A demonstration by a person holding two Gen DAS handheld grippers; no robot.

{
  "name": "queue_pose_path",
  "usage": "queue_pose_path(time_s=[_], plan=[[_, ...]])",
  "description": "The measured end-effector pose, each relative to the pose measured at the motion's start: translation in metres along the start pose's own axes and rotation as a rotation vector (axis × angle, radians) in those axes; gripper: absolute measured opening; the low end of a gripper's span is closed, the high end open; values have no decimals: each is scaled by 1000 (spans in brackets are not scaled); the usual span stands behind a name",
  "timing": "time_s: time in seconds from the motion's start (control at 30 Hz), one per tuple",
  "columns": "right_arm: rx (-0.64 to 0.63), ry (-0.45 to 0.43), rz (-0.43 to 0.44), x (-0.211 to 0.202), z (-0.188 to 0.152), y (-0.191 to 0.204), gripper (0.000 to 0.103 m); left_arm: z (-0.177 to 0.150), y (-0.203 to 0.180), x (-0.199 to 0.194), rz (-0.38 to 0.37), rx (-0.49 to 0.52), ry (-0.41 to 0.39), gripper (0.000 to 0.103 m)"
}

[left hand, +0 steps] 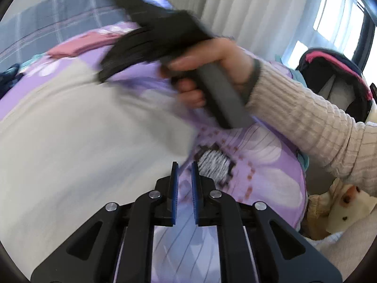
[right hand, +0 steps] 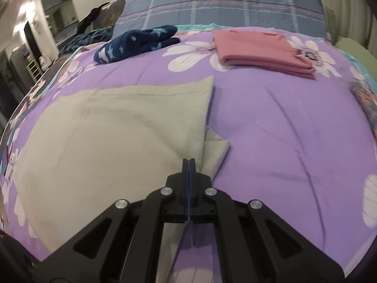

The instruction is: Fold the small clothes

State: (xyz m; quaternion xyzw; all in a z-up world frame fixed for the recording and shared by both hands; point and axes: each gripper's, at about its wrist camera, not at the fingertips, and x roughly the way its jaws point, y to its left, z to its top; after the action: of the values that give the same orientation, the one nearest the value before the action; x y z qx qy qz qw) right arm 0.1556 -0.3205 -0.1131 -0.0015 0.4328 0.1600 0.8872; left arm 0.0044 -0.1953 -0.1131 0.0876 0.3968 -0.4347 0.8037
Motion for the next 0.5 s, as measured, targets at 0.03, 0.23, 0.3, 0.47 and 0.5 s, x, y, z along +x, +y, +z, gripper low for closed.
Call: queue_pose_path(time_s=[0.03, 0.23, 0.3, 0.47, 0.5], plan=[[3, -7, -15, -6, 2, 4, 11, -9, 9, -16, 23, -31, -21, 10], [-117, -86, -67, -52, -1, 50, 19, -67, 74, -115, 198, -278, -182, 11], [-175, -100, -45, -60, -3, 77, 21, -92, 99, -156, 308, -371, -257, 11], [-399, -136, 43, -66, -25, 183, 32, -148, 133, -233, 552, -511, -364, 11], [-444, -134, 71, -65, -32, 204, 32, -161, 141, -244, 601, -544, -365, 11]])
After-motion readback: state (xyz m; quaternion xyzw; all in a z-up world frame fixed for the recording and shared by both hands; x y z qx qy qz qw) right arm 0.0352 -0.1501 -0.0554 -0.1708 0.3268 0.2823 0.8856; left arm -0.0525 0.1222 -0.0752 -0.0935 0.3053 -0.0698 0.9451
